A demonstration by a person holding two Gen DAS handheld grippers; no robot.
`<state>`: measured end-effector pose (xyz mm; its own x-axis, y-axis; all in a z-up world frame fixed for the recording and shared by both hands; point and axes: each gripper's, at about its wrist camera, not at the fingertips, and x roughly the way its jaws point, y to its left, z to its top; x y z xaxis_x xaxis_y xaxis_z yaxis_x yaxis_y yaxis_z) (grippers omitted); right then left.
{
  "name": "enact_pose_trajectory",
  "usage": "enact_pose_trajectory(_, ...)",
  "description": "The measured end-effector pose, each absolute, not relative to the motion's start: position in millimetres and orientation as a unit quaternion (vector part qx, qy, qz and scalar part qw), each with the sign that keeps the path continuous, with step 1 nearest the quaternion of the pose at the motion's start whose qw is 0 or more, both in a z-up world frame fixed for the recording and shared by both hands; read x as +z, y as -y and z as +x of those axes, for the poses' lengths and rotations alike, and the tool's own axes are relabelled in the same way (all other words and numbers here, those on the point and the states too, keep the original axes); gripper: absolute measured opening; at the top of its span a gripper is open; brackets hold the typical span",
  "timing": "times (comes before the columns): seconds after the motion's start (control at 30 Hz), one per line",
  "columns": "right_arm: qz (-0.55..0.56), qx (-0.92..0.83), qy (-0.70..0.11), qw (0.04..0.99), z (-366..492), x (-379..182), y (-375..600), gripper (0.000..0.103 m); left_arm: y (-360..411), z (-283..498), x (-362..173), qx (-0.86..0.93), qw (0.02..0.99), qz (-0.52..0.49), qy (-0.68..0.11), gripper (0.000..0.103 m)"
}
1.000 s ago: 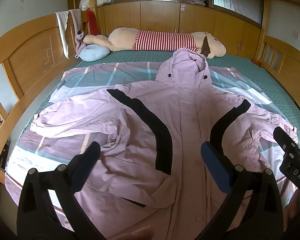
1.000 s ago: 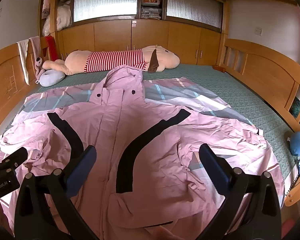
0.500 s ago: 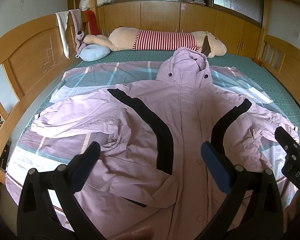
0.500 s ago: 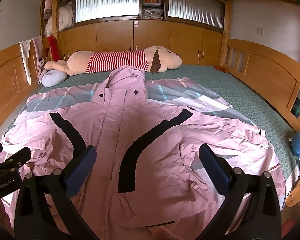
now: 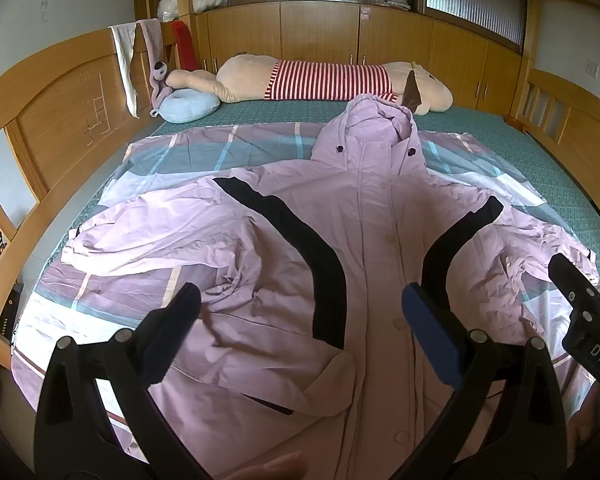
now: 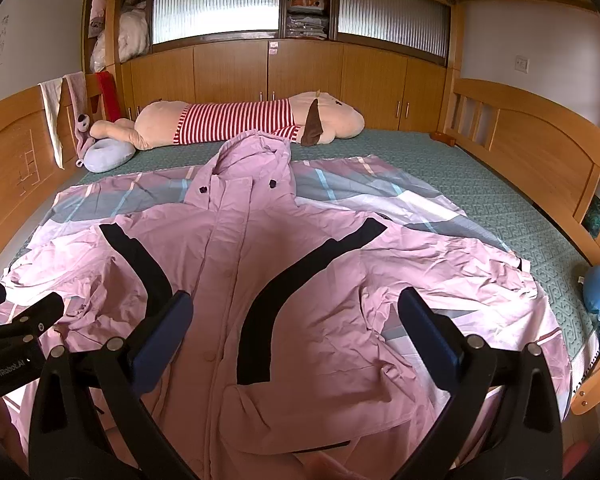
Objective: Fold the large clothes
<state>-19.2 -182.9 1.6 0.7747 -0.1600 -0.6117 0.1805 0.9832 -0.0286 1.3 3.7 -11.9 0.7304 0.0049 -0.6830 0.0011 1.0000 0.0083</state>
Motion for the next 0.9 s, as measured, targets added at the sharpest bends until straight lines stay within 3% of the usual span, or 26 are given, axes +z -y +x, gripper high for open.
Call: enact_pose_trajectory(0.9, 0.014, -0.088, -0.328, 0.94, -19.9, -2.4, 183.3, 0.102, -2.1, 1.7, -10.5, 0.002, 0.93, 0.005, -0.368, 0.101)
